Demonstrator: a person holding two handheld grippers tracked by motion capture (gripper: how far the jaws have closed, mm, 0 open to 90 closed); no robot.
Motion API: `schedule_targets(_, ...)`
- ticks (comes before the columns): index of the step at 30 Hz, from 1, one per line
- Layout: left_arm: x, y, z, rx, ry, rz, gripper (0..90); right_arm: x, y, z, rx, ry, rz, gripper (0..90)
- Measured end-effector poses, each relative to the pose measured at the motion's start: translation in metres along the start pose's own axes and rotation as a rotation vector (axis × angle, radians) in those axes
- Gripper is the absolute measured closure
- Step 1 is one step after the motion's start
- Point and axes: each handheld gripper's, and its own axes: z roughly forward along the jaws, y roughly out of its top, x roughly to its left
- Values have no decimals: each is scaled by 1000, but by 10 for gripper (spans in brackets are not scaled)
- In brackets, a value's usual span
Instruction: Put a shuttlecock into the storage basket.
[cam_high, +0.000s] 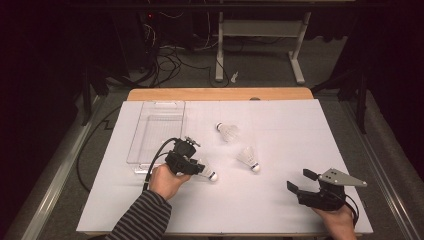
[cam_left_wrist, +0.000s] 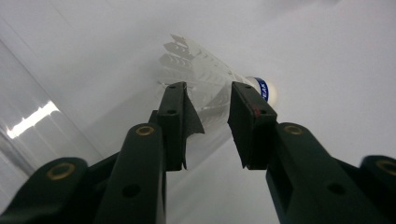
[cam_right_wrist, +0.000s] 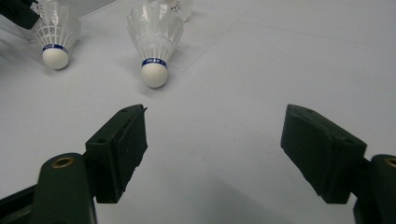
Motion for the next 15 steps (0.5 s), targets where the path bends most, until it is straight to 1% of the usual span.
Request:
schedule_targets(2, -1, -1, 1, 12, 1, 11, 696, 0, 0, 0, 0, 0, -1, 230)
schedule_targets(8, 0, -2, -1, 16, -4, 19, 739, 0, 0, 0, 0, 0, -3, 231)
schedule_targets(15, 0, -2, -4, 20, -18, 22, 830, 0, 0, 0, 0, -2, -5, 231)
